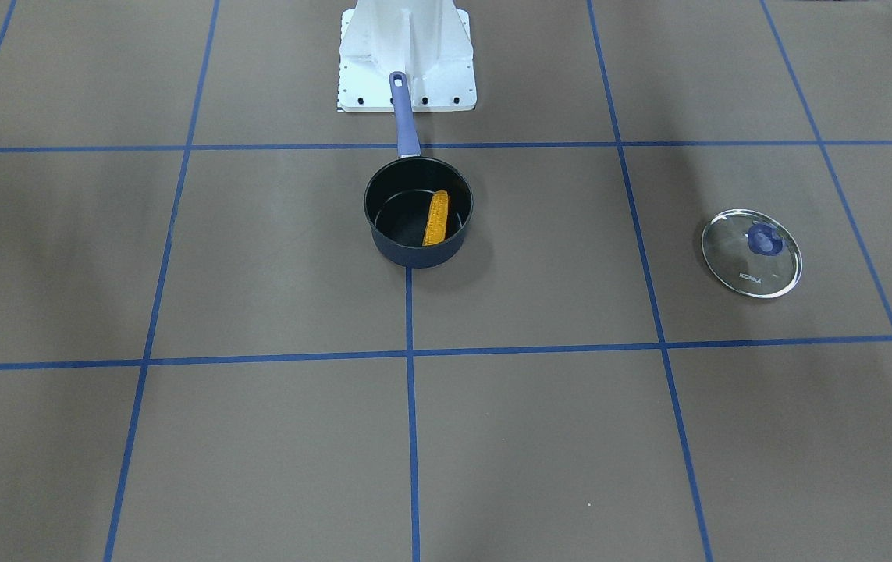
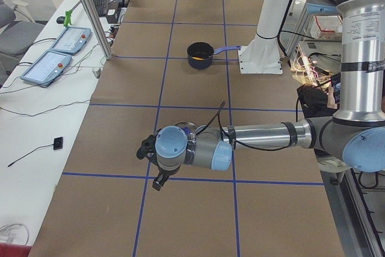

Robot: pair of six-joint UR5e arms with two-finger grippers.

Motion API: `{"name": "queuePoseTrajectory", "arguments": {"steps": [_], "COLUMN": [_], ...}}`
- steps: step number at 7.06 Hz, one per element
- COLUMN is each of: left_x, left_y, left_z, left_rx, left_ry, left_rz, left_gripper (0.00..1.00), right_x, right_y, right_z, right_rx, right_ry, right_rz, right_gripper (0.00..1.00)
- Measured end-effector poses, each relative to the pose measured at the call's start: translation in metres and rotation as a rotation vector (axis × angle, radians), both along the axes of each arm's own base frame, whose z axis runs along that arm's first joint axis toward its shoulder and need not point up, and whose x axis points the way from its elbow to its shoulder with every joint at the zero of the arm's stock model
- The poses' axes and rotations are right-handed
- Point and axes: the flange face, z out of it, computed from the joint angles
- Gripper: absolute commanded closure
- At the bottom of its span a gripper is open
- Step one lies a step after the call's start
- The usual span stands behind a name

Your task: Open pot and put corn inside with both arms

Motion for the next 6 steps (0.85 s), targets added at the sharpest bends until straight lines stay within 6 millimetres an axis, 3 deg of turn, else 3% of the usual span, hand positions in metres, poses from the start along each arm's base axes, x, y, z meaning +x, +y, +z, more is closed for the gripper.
{"name": "queuePoseTrajectory", "arguments": {"steps": [1, 3, 5, 6], "left_x": [-0.001, -0.006, -0.008, -0.008], "left_y": [0.004, 0.008, 0.009, 0.008], "left_z": [0.002, 0.003, 0.002, 0.001], "left_rx": [-0.001, -0.001, 0.003, 0.005], "left_ry": [0.004, 0.010, 0.010, 0.008], "left_rz": [-0.002, -0.012, -0.016, -0.017], "left_gripper": [0.02, 0.02, 0.02, 0.02], "right_x": [0.034, 0.091, 0.119, 0.125], "right_y": [-0.002, 0.015, 0.042, 0.048], "right_z": [0.039, 0.104, 0.138, 0.145], "right_rx": [-0.007, -0.022, -0.067, -0.086], "right_ry": [0.019, 0.033, 0.007, -0.004], "right_rz": [-0.002, -0.008, 0.012, 0.027], "right_gripper": [0.00, 0.00, 0.00, 0.00]}}
